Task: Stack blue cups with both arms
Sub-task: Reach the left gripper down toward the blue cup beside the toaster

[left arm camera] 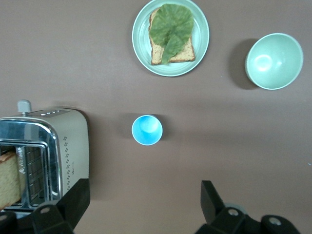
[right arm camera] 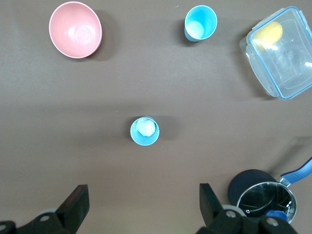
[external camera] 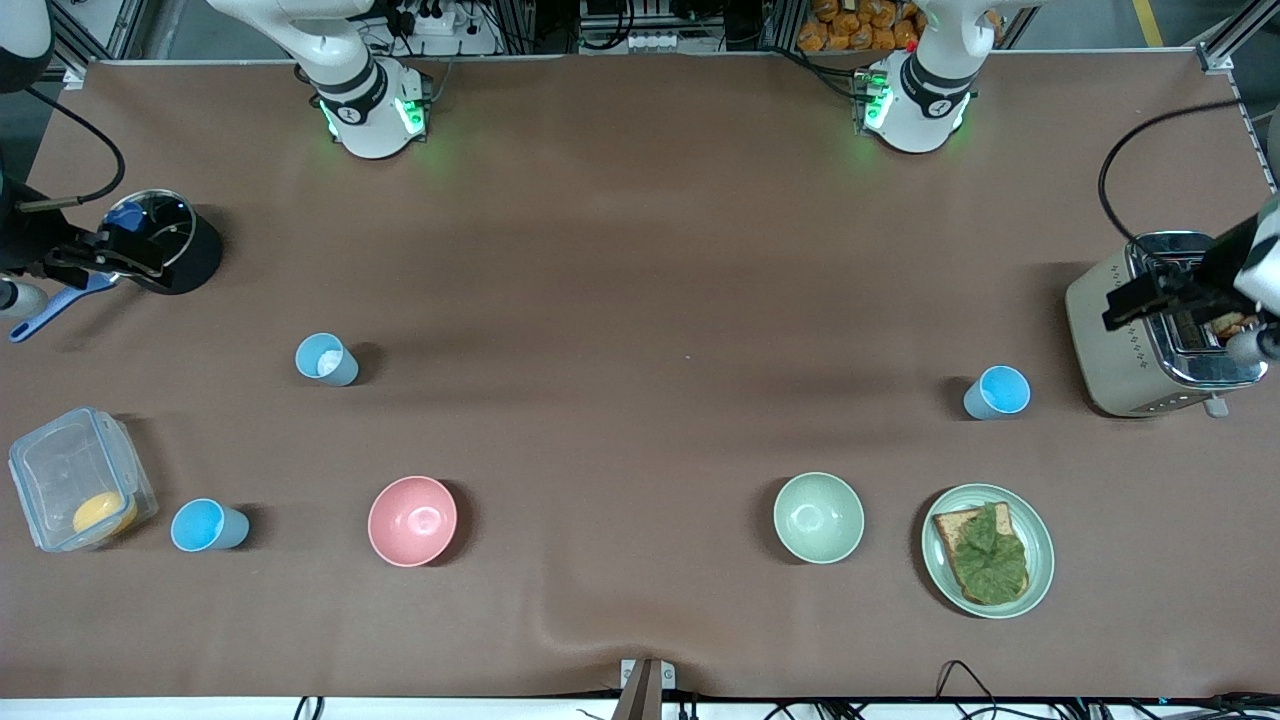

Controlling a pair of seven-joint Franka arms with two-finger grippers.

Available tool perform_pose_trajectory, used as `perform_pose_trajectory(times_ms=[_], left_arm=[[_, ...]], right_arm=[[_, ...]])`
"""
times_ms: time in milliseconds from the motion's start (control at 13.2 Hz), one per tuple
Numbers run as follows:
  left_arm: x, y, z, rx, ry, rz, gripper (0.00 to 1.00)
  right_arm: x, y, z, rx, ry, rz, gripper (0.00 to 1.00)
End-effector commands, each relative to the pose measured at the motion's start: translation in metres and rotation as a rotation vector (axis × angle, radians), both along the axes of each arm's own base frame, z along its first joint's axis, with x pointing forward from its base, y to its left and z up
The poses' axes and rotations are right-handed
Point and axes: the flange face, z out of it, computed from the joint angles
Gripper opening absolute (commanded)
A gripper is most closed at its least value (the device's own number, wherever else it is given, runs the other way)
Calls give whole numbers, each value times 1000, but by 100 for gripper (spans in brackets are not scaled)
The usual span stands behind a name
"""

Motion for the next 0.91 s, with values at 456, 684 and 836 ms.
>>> perform_pose_trajectory(times_ms=[456,684,836], left_arm=[[-18,51,-213,45,-24,17,100],[-39,62,-249,38,56,32,100],[-39,74,-272,32,67,51,100]], right_arm=[[0,1,3,-19,12,-11,100],[-1,0,2,-18,20,-11,100],[-1,-2,2,-18,22,-17,100]])
